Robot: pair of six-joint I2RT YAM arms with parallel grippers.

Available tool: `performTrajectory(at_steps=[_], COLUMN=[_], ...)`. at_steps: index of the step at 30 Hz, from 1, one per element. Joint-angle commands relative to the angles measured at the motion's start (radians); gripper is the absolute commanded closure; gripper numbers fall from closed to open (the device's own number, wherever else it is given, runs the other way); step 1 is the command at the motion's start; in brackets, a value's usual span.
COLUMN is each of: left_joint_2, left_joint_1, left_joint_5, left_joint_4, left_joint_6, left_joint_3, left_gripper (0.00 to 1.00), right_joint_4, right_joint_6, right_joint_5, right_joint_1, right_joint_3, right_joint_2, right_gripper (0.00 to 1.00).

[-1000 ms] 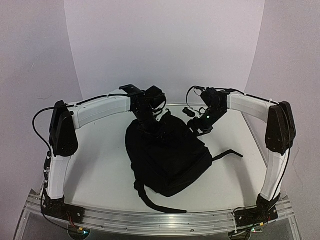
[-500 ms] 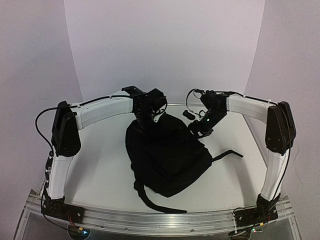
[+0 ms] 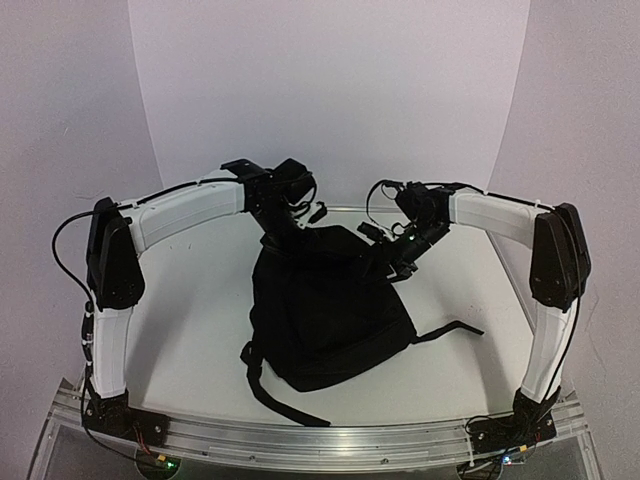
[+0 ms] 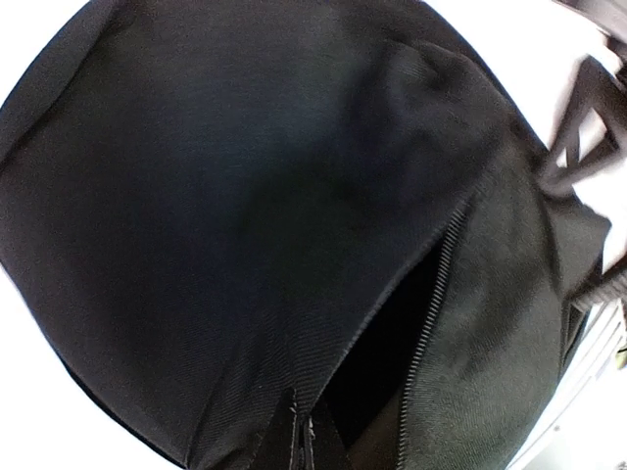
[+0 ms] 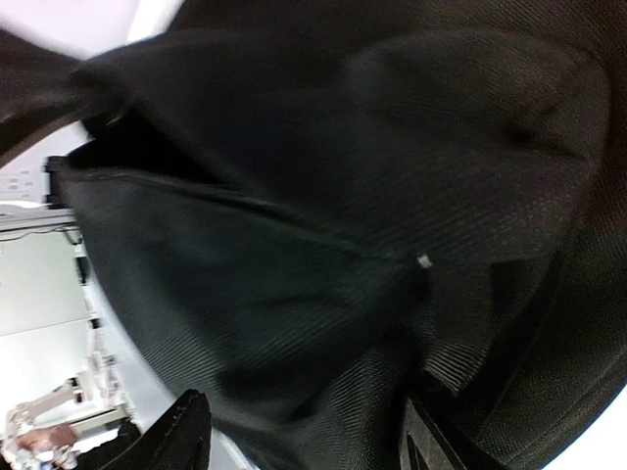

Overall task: Pack the student bag
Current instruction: Adjust the student bag at the center of the board, then zip the student bag at the center of the board.

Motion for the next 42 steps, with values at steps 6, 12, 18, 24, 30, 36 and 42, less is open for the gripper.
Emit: performTrajectory(at_steps=[6,12,18,24,30,36,42], left_joint_2=[-0.184,-0.194,-0.074,0.017,0.036,-0.049,-0.120], left_joint_1=[0.138,0.114,0.039,0.033,0.007,-0.009,-0.017], left_joint_5=[0.095,0.113,0.114,0.152,0.234,0.266,0.255], left_joint_4=[0.075,0.135,0.097,0.132,0.169,0.225,0.214], left_joint_6=[0.126,0.072,0.112,-0.004,-0.146,-0.245,-0.286], left_joint_3=[-0.096,-0.022,0.165,0.234,0.210,0.005,-0.190], left_gripper=[0.69,0.48,0.46,0.47,0.47,0.51,0.54], right_joint_4=[0.005,0.004,0.006,0.030,0.103,0.151,0.189], right_joint_6=[0.066,0.058,0.046,0.032,0.050,0.086,0.107], right_joint_5=[-0.161,-0.078,-0.092,-0.151,-0.134,-0.088,-0.122], right_joint_1=[-0.067,-0.151,-0.153,-0.150,-0.130,-0.115,-0.071], right_joint_3=[0.088,0.101,0.133,0.102,0.080,0.108,0.140], right_joint_2=[-0.081,-0.073,-0.029,0.014,0.056,0.157,0.205], right_gripper=[0.32,0.30,0.35,0.38,0.36,0.35,0.36])
